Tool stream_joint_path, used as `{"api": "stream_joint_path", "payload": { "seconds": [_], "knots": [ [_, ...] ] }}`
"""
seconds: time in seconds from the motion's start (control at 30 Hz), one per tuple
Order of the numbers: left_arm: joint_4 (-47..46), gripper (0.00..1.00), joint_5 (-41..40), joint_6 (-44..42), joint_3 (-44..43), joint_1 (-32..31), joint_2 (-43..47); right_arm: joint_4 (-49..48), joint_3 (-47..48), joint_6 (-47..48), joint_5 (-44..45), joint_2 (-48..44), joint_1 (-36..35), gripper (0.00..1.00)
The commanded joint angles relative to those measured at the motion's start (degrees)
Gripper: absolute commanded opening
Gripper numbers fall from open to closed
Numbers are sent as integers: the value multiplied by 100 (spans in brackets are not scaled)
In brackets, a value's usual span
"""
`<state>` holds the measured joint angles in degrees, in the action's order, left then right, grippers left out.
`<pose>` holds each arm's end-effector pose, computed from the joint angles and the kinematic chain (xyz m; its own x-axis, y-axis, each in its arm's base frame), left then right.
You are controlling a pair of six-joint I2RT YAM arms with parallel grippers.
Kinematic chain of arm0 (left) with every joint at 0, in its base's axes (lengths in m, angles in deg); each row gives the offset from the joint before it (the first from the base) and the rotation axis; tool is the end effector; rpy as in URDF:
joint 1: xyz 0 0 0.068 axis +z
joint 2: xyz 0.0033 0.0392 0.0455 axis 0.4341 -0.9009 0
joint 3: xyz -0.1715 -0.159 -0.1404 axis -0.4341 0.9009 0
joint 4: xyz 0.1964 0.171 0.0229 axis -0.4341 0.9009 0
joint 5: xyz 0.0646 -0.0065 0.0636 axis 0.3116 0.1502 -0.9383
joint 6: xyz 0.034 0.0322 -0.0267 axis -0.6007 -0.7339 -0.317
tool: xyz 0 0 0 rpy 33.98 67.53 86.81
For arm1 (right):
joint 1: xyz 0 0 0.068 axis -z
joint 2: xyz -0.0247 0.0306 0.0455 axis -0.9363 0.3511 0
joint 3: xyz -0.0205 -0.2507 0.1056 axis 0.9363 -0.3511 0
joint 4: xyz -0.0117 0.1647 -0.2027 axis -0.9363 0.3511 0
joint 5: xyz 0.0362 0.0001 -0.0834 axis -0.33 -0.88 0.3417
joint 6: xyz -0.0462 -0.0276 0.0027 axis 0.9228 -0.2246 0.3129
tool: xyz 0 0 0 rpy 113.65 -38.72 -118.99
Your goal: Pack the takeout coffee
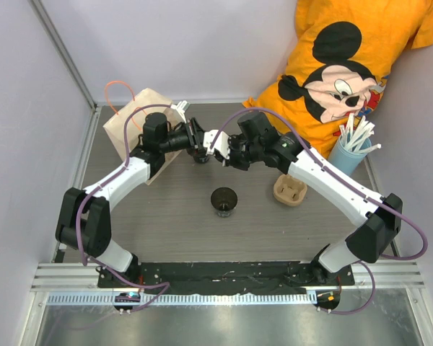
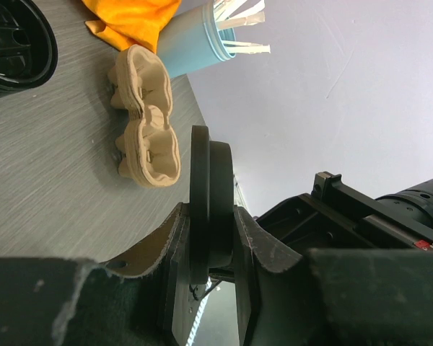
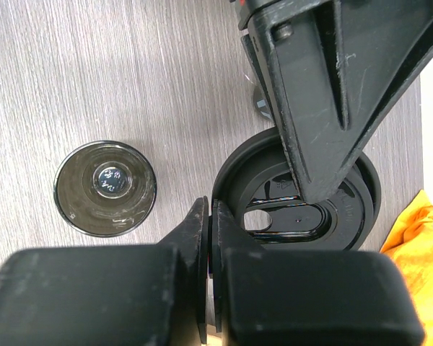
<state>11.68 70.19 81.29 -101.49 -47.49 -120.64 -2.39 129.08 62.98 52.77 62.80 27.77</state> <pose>0.3198 -0.1555 0.2986 -0.8797 -0.2888 -0.3778 0.3130 0.2465 -0.9172 0.2395 0.2278 0.3617 0.1860 -0.7018 -0.6876 -0.9250 0.1110 -0.3634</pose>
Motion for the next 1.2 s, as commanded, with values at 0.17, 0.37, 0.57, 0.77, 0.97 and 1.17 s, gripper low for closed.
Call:
{"api": "stream_joint_path", "payload": {
  "seconds": [0.17,0.37,0.57,0.77,0.97,1.17],
  "knots": [
    [-197,11,245,59,-36,-48,290,-46,352,204,64,1,-8,1],
    [-144,11,237,-11,-27,-57,334,305,711,248,-383,-148,115,11],
    [-127,11,228,-20,-44,-48,325,868,1266,336,-911,-280,343,15],
    [-135,11,237,-11,-35,-57,361,947,1178,564,-955,-228,511,45],
    [-135,11,228,6,-53,-57,370,816,739,643,-1131,-210,511,61],
    [-144,11,219,24,-53,-48,317,588,554,556,-1272,-123,493,60]
  ]
}}
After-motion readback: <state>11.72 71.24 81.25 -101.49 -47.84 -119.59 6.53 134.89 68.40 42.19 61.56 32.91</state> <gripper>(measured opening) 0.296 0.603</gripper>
